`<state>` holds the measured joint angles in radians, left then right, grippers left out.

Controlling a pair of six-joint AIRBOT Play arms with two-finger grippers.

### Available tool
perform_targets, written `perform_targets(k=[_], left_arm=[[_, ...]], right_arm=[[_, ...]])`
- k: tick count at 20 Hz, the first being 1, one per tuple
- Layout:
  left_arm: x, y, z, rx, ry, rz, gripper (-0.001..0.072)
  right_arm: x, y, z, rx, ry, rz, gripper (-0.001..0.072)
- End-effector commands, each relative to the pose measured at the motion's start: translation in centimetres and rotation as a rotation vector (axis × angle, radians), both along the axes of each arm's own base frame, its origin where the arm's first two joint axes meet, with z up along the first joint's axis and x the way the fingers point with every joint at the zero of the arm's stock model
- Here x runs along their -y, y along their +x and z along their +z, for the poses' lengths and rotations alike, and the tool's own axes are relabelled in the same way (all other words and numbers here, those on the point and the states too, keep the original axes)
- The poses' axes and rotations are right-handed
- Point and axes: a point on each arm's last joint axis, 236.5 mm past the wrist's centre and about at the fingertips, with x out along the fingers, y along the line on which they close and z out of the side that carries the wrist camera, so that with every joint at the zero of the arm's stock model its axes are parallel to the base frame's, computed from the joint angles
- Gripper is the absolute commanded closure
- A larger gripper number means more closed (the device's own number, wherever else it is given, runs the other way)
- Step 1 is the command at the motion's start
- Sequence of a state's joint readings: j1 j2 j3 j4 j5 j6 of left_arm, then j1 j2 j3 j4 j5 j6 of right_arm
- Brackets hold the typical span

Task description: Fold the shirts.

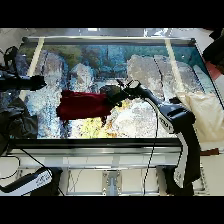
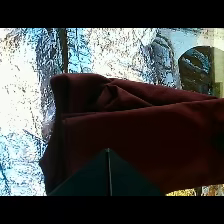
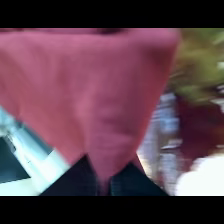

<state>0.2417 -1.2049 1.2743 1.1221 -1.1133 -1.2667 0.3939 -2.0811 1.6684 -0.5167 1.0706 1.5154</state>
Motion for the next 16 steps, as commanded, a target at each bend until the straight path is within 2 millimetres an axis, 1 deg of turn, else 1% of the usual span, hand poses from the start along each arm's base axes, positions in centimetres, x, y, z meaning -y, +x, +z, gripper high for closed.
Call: perform_targets(k=[1, 2, 3, 4, 5, 6, 7, 8, 9, 10, 11, 12, 13, 15, 16], left_arm=[[0.0, -0.1, -0.1, -0.007, -0.001, -0.002, 0.0696], [0.0, -0.1, -0.1, -0.007, -0.001, -0.002, 0.0695], [0.0, -0.1, -0.1, -0.007, -0.002, -0.002, 0.0696], [0.0, -0.2, -0.1, -0.009, -0.002, -0.002, 0.0695], [0.1, -0.3, -0.2, -0.012, -0.003, -0.005, 0.0696], [0.2, -0.4, -0.3, -0.02, -0.005, -0.008, 0.0696], [0.2, -0.6, -0.3, -0.027, -0.006, -0.012, 0.0696], [0.3, -0.6, -0.4, -0.03, -0.007, -0.013, 0.0696], [0.3, -0.6, -0.4, -0.03, -0.007, -0.013, 0.0696], [0.3, -0.6, -0.4, -0.03, -0.007, -0.013, 0.0696], [0.3, -0.6, -0.4, -0.03, -0.007, -0.013, 0.0696], [0.3, -0.6, -0.4, -0.03, -0.007, -0.013, 0.0696], [0.3, -0.6, -0.4, -0.03, -0.007, -0.013, 0.0696], [0.3, -0.6, -0.4, -0.03, -0.008, -0.013, 0.0696], [0.4, -0.6, -0.3, -0.029, -0.013, -0.013, 0.0696]], right_arm=[[-2.4, 0.7, 3.0, 0.063, 0.065, 0.008, 0.0697], [-2.3, 2.0, 4.8, 0.117, 0.078, 0.001, 0.0698], [-1.7, 3.9, 7.2, 0.192, 0.089, -0.007, 0.0698], [-0.5, 6.1, 10.0, 0.274, 0.095, -0.026, 0.0698], [1.3, 8.3, 12.6, 0.356, 0.085, -0.052, 0.0698], [4.0, 10.6, 15.6, 0.437, 0.066, -0.096, 0.0698], [7.1, 12.6, 18.2, 0.501, 0.041, -0.16, 0.0698], [11.0, 14.4, 21.0, 0.559, 0.019, -0.235, 0.0698], [14.7, 15.4, 23.2, 0.602, -0.003, -0.295, 0.0699], [19.0, 15.9, 25.1, 0.628, -0.038, -0.354, 0.0698], [23.4, 15.8, 26.5, 0.635, -0.083, -0.404, 0.0698], [27.2, 15.1, 27.4, 0.634, -0.132, -0.436, 0.0698], [30.8, 14.0, 28.0, 0.624, -0.185, -0.453, 0.0699], [37.6, 10.6, 28.6, 0.563, -0.302, -0.488, 0.0699], [40.6, 8.8, 28.8, 0.537, -0.367, -0.511, 0.0699]])
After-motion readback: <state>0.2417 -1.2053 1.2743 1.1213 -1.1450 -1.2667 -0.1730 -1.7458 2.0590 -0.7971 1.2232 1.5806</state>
